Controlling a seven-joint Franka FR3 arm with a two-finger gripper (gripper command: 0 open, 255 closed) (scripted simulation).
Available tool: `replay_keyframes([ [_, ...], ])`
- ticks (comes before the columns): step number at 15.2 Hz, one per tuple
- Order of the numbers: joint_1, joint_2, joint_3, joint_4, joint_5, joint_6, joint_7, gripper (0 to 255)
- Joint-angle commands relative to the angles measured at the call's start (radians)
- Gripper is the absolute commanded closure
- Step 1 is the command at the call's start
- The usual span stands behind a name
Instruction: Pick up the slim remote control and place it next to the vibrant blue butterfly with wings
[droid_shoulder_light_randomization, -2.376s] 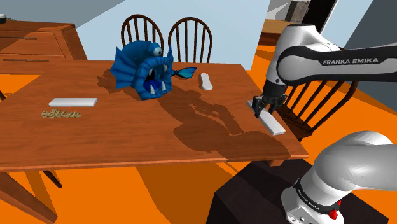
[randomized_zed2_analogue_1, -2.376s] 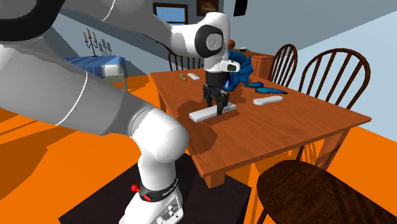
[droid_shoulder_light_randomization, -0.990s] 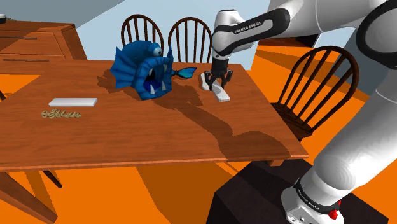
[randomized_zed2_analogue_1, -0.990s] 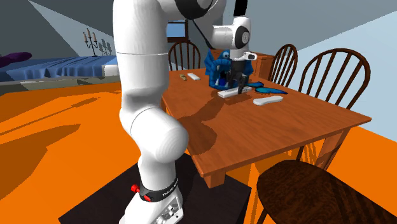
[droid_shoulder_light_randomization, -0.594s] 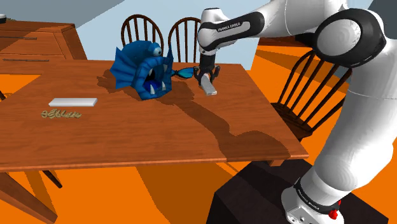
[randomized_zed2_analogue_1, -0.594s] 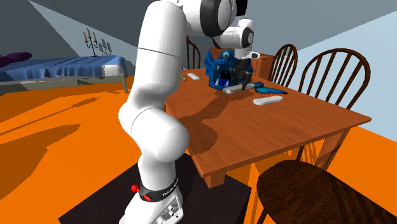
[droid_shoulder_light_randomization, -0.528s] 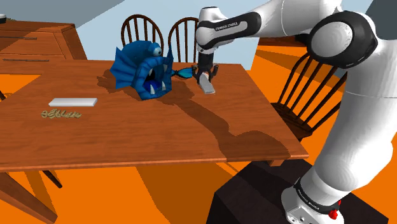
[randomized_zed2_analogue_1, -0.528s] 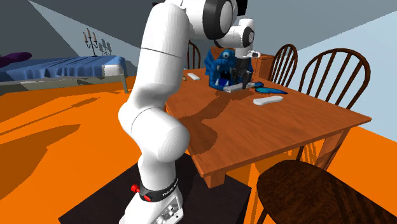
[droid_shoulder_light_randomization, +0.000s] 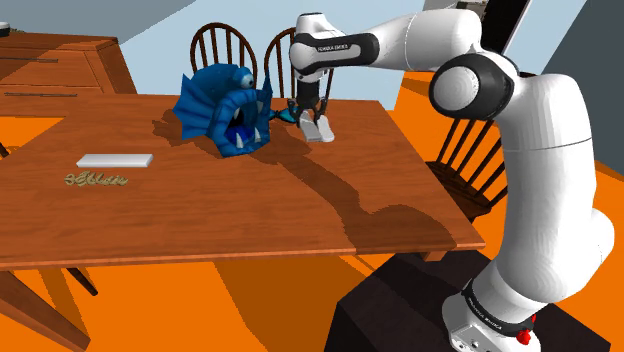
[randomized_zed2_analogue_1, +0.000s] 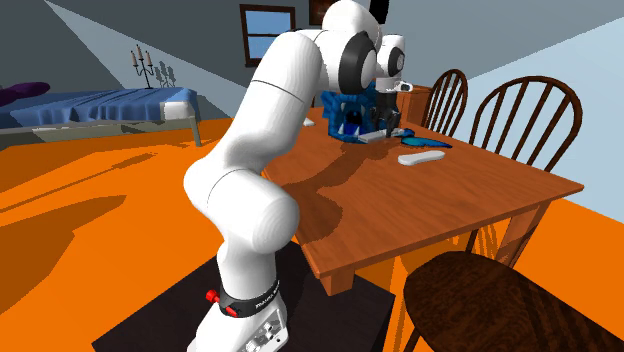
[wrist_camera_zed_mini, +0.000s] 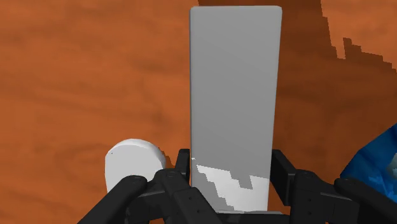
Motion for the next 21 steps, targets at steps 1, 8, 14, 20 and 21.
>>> replay_keyframes([
  [1, 0.0, 0.01, -0.001, -0.015, -0.002, 0.025, 0.002, 255],
  [8, -0.003, 0.027, -0.004, -0.08, -0.007, 0.108, 0.008, 255],
  [14, -0.003, 0.047, -0.007, -0.118, -0.012, 0.165, 0.012, 255],
  [20, -0.003, 0.048, -0.007, -0.117, -0.012, 0.165, 0.012, 255],
  [21, -0.003, 0.048, -0.007, -0.117, -0.012, 0.165, 0.012, 255],
])
